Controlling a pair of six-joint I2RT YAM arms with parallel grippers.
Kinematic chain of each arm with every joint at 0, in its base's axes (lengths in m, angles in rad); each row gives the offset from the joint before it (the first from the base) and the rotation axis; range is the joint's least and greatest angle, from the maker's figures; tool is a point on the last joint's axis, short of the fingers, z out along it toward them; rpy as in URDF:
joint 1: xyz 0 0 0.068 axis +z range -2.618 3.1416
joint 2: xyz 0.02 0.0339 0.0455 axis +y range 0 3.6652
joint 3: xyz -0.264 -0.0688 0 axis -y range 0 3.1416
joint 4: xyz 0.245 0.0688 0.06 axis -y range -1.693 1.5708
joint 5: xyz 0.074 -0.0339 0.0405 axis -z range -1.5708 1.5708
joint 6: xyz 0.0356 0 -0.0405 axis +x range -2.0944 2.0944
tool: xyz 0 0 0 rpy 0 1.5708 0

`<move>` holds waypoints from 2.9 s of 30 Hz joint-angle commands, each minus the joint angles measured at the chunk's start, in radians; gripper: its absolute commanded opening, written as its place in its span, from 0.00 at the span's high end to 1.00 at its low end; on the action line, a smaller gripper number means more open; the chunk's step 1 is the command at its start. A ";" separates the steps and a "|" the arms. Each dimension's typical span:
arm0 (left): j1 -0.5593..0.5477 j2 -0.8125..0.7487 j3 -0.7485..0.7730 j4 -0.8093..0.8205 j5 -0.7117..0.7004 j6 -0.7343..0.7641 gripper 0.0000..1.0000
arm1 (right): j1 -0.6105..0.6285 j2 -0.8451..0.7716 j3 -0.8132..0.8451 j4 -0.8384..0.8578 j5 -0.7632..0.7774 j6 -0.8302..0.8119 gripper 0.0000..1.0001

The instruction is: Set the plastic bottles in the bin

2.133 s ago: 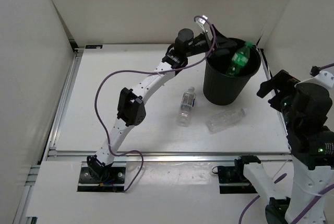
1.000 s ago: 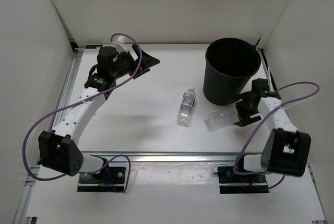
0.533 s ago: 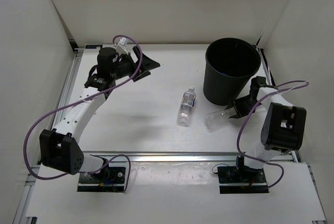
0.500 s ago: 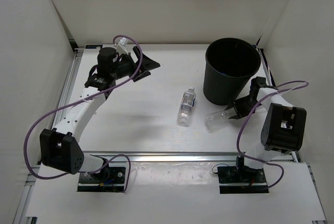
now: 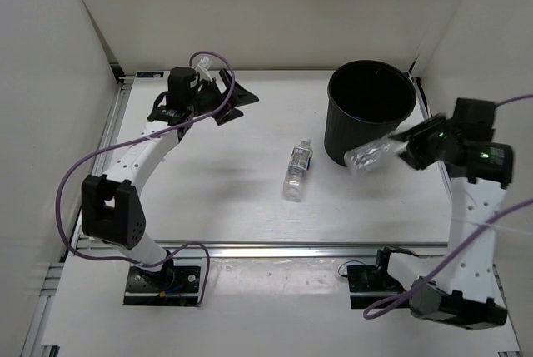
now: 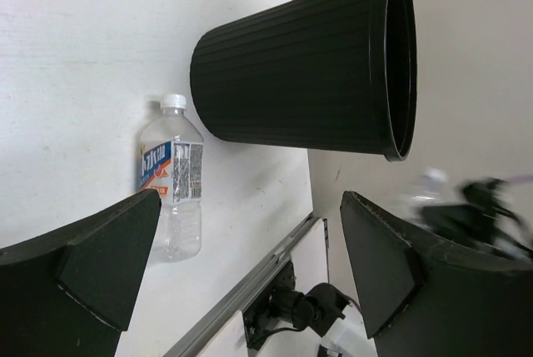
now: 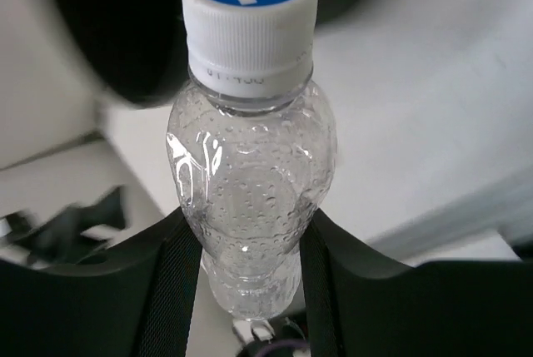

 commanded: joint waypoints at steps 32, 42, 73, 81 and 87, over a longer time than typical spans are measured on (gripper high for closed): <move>-0.326 0.391 0.163 -0.089 -0.033 0.397 0.00 | 0.046 0.149 0.466 0.252 0.070 -0.323 0.01; -0.347 0.544 0.262 -0.127 -0.044 0.432 0.00 | 0.046 0.100 0.466 0.203 0.070 -0.355 0.01; -0.240 0.283 0.591 -0.137 -0.009 0.179 0.85 | 0.046 0.031 0.325 0.164 0.127 -0.335 0.01; -0.281 0.657 1.393 -0.102 -0.087 0.113 0.81 | 0.046 -0.026 0.276 0.164 0.136 -0.326 0.01; -0.384 0.763 1.318 0.159 -0.261 0.147 0.78 | 0.046 -0.075 0.299 0.152 0.145 -0.347 0.01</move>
